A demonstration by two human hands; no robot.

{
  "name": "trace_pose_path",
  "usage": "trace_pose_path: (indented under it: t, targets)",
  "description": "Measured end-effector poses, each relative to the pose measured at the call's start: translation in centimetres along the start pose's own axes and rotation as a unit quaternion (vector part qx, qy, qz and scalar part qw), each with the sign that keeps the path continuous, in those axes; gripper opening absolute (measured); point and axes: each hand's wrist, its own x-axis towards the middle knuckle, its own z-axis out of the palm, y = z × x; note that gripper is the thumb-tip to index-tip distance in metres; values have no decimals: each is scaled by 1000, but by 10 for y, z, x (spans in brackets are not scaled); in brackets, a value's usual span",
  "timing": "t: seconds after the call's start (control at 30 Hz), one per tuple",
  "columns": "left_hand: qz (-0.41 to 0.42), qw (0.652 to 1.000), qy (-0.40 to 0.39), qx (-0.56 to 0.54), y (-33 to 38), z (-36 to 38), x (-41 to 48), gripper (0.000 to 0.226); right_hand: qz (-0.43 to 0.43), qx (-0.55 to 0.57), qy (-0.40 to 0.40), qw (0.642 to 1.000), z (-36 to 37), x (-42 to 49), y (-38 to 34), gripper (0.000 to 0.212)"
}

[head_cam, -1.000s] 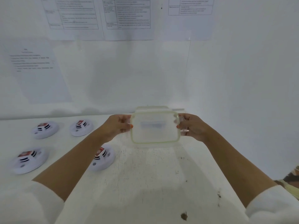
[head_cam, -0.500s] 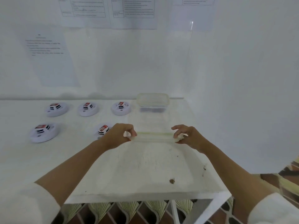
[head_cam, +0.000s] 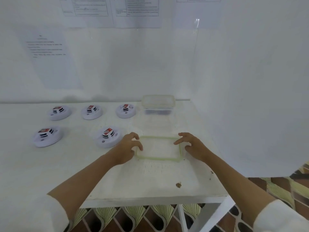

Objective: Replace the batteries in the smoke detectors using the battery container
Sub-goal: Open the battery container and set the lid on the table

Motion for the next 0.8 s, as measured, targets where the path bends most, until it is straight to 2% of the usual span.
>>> trace_pose_path:
  t: [0.1, 0.17, 0.2, 0.37, 0.8]
  targets:
    - [-80, 993, 50, -71, 10, 0, 6, 35, 45, 53, 36, 997, 0, 4, -8, 36]
    - [-129, 988, 23, -79, 13, 1, 10, 35, 62, 12, 45, 997, 1, 5, -8, 20]
    - [-143, 987, 5, -76, 13, 3, 11, 36, 66, -19, 41, 997, 1, 5, -7, 19]
    - [-162, 984, -37, -64, 12, 10, 15, 42, 85, -86, 2, 993, 5, 7, -5, 34]
    - [-167, 983, -42, -62, 3, 7, 23, 49, 76, -104, -12, 992, 6, 21, -7, 36]
